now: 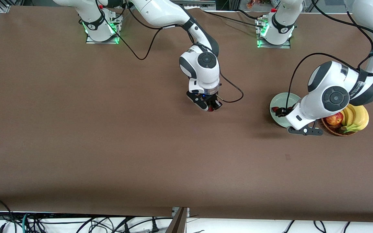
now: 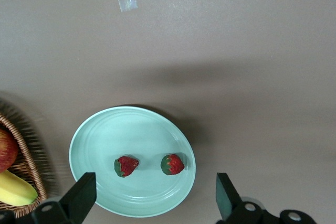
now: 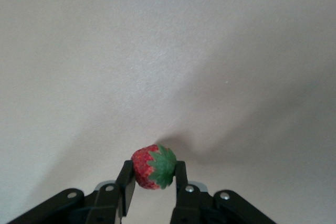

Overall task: Collect all strawberries into plate
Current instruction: 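Release the strawberry onto the plate while the right gripper sets the third down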

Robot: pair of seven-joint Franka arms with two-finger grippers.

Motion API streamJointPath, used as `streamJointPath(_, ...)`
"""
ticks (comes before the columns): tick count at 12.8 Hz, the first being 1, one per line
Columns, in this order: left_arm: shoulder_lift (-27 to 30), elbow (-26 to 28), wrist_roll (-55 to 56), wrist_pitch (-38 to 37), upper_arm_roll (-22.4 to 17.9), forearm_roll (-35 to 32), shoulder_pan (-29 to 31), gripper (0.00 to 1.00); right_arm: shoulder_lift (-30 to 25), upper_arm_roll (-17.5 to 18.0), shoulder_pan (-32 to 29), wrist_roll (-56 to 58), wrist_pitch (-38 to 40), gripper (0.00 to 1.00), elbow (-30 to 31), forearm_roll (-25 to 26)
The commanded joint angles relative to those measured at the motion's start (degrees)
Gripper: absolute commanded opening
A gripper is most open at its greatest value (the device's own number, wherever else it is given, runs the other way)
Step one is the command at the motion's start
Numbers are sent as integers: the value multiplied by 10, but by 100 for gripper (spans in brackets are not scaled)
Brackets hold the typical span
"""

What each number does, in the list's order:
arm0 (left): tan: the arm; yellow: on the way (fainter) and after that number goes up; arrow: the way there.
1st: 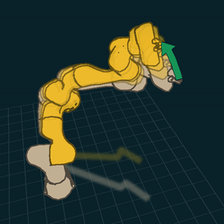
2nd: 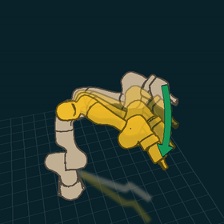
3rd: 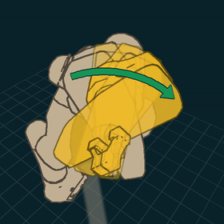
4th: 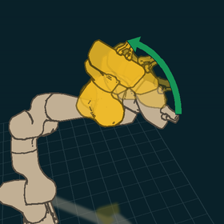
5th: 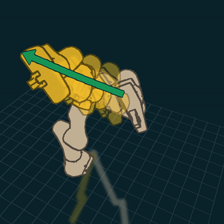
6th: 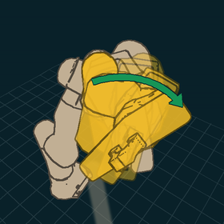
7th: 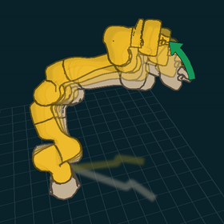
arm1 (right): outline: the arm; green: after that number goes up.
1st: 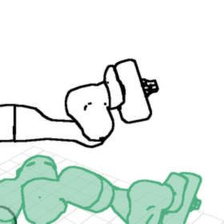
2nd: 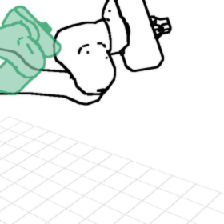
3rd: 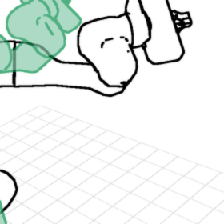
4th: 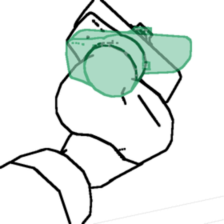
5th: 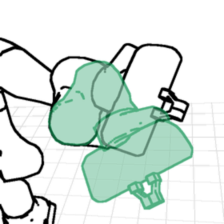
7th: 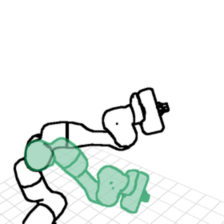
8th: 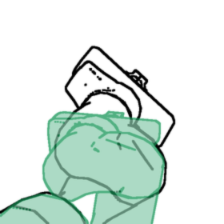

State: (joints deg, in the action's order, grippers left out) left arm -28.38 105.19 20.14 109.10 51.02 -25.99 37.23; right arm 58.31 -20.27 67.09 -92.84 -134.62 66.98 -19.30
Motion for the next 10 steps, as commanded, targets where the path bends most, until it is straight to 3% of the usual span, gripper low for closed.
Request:
streamJointPath(1, 1, 0, -13, 4, 4, 8, 7, 100, 9, -2, 4, -28, -8, 75, -19, 4)
streamJointPath(4, 1, 0, -13, 4, 4, 8, 6, 100, -7, -12, 2, -19, 39, 96, -19, 5)
streamJointPath(10, -18, 5, 41, 31, 4, 9, -28, 100, -117, -10, -68, 152, 239, 98, -19, -12)
